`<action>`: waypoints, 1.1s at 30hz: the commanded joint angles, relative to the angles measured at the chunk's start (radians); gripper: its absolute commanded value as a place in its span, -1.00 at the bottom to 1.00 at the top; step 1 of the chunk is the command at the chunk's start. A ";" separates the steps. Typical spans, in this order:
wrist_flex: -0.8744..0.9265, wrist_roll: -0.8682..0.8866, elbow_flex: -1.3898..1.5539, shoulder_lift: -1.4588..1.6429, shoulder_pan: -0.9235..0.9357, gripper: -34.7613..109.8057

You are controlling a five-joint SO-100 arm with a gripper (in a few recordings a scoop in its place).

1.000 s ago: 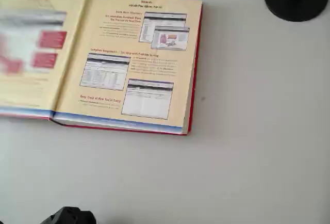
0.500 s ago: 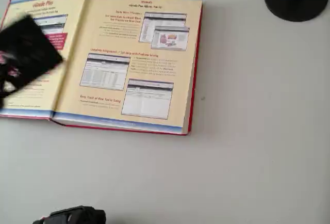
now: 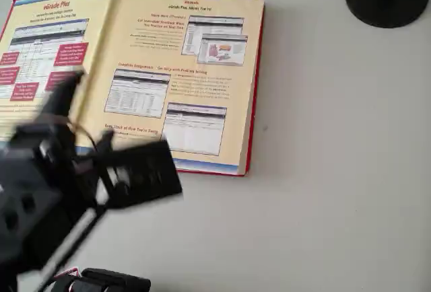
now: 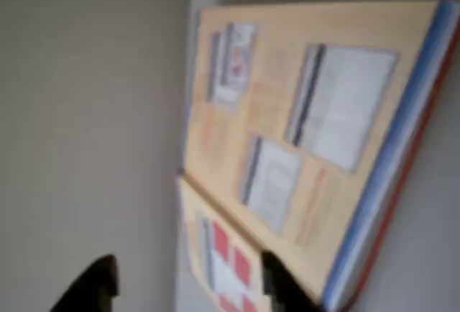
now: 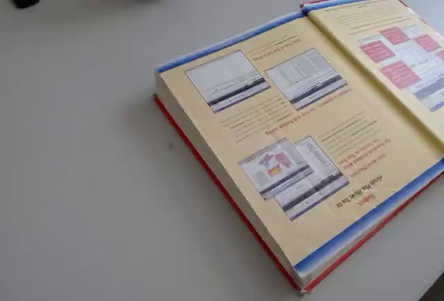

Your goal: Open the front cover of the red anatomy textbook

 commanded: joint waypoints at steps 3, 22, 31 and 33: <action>-0.005 -0.018 0.299 0.348 0.044 -0.40; 0.055 0.006 0.583 0.383 0.149 -0.52; 0.029 -0.003 0.706 0.383 0.137 -0.52; 0.017 -0.003 0.735 0.383 0.130 -0.52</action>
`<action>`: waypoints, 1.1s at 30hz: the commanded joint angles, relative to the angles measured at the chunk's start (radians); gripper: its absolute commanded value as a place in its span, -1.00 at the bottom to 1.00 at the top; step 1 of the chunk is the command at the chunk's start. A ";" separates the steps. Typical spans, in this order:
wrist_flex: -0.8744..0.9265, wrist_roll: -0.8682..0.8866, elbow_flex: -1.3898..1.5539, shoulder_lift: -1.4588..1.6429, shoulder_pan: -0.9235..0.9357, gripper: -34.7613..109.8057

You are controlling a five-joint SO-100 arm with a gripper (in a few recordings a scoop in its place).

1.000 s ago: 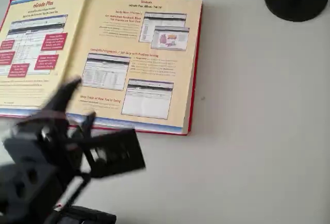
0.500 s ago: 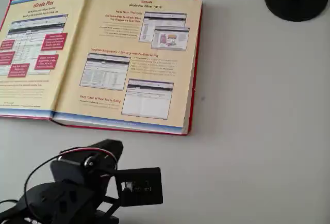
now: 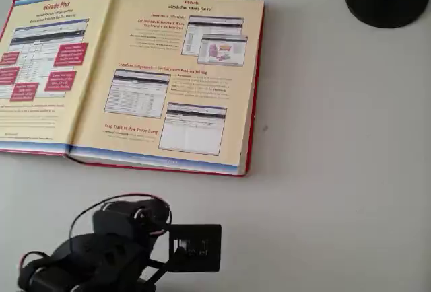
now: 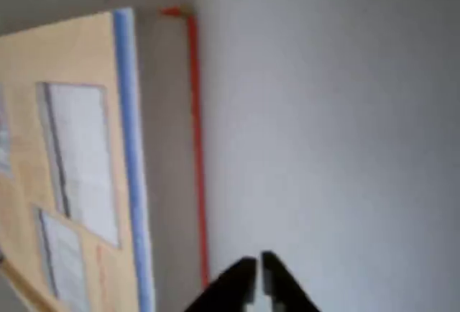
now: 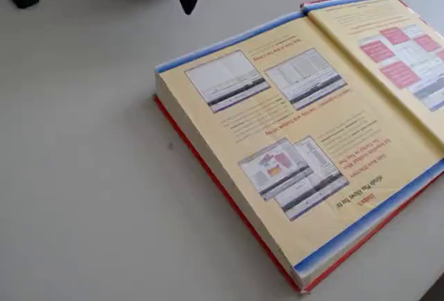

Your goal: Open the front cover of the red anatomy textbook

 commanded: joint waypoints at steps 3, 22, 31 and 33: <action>-0.032 -0.003 0.052 0.011 -0.011 -0.52; -0.035 0.000 0.052 0.012 -0.067 -0.52; -0.035 0.014 0.052 0.012 -0.055 -0.46; -0.035 0.012 0.052 0.012 -0.055 -0.46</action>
